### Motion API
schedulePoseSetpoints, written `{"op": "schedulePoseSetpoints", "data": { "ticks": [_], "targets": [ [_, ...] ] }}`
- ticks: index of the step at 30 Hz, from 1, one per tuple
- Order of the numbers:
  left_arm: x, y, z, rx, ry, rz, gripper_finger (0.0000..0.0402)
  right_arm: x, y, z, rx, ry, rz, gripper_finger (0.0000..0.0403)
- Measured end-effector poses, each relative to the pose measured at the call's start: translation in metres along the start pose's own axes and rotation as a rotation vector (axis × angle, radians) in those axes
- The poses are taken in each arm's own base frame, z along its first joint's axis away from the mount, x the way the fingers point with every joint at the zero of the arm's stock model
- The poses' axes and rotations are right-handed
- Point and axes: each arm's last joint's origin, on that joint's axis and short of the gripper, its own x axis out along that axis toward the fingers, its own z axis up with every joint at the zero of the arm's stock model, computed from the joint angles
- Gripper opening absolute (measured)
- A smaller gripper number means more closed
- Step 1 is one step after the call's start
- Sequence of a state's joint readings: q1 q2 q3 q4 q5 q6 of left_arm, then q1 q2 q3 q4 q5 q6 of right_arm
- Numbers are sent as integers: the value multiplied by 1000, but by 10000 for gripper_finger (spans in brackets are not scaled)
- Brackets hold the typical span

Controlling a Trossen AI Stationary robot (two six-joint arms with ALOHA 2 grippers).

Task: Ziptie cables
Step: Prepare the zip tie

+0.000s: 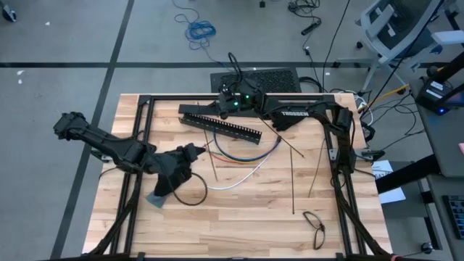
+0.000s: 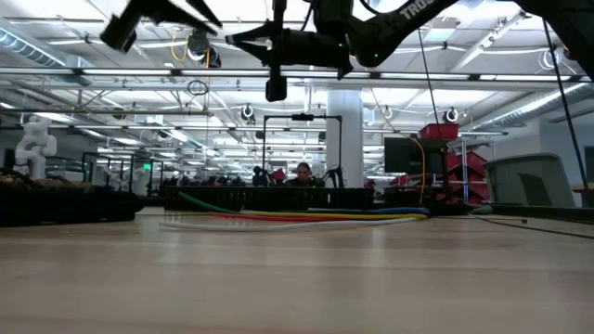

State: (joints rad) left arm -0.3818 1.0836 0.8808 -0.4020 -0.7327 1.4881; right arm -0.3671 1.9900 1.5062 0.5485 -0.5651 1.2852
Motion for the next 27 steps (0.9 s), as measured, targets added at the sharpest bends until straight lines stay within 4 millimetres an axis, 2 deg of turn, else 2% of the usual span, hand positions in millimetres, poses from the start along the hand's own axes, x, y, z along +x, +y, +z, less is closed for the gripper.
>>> {"op": "schedulePoseSetpoints", "data": {
  "ticks": [4, 12, 27],
  "targets": [
    [9, -11, 5, 74, -47, -53, 43, 4, 2, -6, 25, 5, 0, 0],
    [12, -8, 8, 76, -74, -28, 43, 8, 1, -14, 24, -7, -27, 0],
    [-7, -3, 23, 138, -99, 59, 43, 4, -5, -7, 25, -55, -89, 0]
  ]
}}
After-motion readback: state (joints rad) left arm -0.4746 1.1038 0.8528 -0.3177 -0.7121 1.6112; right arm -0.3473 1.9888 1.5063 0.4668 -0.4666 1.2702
